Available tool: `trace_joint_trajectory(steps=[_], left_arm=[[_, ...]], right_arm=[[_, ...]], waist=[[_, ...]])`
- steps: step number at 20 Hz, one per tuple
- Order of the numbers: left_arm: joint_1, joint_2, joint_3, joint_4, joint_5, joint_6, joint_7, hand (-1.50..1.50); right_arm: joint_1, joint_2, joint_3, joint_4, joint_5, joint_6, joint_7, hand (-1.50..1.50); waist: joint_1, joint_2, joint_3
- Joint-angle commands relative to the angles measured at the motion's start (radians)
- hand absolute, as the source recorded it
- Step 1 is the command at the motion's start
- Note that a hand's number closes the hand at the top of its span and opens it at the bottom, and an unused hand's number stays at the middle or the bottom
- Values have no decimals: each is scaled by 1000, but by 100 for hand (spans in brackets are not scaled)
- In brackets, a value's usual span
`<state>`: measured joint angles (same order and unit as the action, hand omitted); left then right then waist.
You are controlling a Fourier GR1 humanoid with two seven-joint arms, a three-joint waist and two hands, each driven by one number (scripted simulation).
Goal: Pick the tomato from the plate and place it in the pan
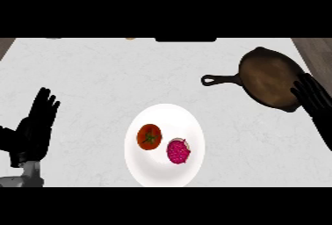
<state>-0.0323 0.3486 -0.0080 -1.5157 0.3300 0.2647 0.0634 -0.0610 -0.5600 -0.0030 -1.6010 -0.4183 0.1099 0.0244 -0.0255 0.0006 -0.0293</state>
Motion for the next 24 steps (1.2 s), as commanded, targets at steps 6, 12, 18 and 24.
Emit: trace_joint_trajectory(steps=[6, 12, 18, 24], left_arm=[[-106, 49, -24, -22, -35, -39, 25, 0], [-68, 19, -54, -69, -27, -16, 90, 0], [-100, 20, -49, -84, -15, -39, 127, 0], [-215, -10, -32, 40, -31, -46, 123, 0]], right_arm=[[-150, 368, 102, -256, 81, -236, -301, 150], [243, 405, 304, -268, 604, -573, -445, -150], [466, 381, 400, -304, 850, -722, -465, -150], [479, 370, 515, -450, 1170, -675, -191, -150]], waist=[[20, -12, 31], [-14, -17, 29], [10, -5, 28], [10, 0, 27]])
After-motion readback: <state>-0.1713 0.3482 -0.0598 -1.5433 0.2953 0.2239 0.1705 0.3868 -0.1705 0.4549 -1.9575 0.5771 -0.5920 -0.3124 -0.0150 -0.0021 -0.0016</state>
